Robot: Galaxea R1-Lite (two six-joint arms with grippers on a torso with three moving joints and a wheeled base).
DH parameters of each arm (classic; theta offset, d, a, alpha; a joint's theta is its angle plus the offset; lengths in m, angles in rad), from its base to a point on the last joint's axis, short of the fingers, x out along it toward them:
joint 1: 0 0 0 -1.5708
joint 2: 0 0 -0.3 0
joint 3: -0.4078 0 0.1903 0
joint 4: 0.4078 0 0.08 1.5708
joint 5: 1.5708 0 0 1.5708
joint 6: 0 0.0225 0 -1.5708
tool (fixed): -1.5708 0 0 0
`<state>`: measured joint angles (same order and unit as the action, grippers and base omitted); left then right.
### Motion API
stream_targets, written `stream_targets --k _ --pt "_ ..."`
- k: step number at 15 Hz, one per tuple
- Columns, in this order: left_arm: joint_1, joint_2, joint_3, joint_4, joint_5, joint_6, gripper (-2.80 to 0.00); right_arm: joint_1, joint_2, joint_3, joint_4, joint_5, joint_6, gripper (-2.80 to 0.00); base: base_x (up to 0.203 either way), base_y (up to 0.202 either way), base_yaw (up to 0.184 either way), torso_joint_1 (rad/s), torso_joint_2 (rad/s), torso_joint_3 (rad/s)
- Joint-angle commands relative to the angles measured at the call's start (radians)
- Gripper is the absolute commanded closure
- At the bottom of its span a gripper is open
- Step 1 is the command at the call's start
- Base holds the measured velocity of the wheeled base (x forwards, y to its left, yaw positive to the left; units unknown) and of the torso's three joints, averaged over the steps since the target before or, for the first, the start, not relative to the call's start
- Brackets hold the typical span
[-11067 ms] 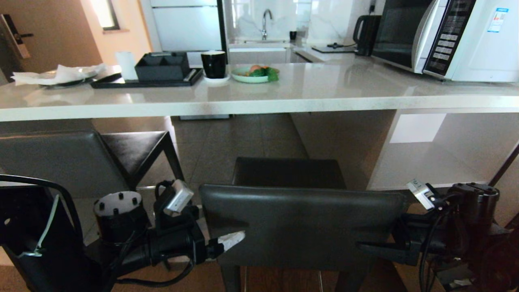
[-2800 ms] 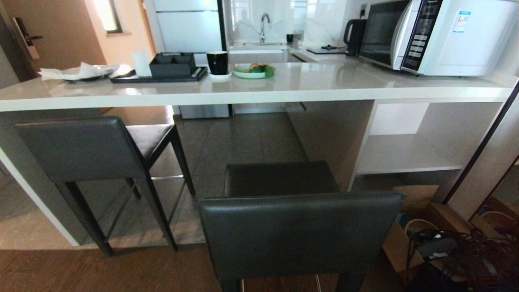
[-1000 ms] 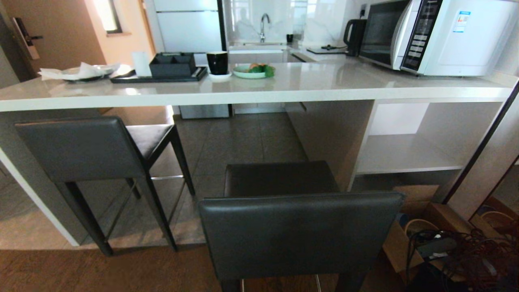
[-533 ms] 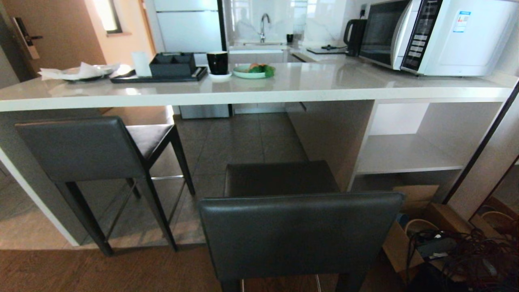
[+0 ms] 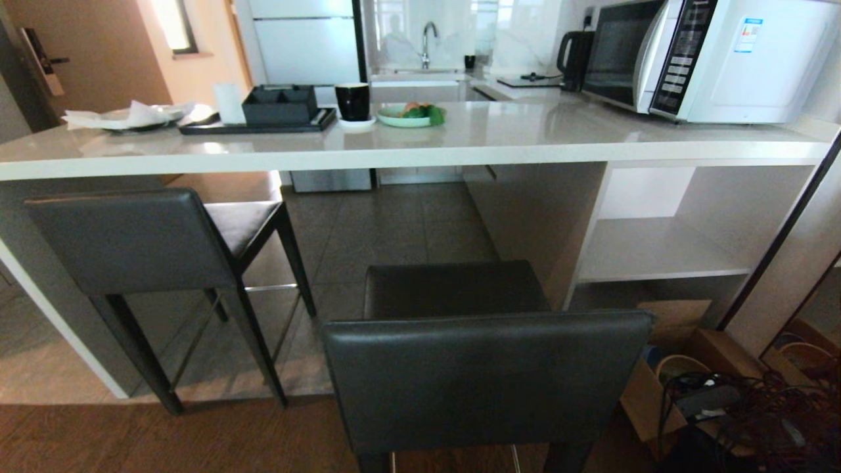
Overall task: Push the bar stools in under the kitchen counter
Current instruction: Pull the gray chair out from under the dining table
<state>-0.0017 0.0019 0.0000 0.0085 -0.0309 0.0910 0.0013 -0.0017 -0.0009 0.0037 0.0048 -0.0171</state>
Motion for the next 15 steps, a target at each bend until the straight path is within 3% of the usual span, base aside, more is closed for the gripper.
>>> stream_targets --k 1,3,15 --pt "0.0 0.003 0.0 0.001 0.015 -0.019 0.0 0.0 0.002 -0.001 -0.002 -0.003 0.006 0.0 0.0 0.0 0.0 0.0 0.0 0.0" --pt "0.0 0.003 0.0 -0.002 0.034 -0.072 0.0 0.0 0.002 -0.001 -0.002 -0.003 0.006 0.0 0.0 0.0 0.0 0.0 0.0 0.0" --pt "0.0 0.003 0.0 -0.002 0.036 -0.079 0.0 0.0 0.0 -0.002 -0.002 -0.003 0.006 0.0 -0.007 0.0 0.0 0.001 0.0 0.0"
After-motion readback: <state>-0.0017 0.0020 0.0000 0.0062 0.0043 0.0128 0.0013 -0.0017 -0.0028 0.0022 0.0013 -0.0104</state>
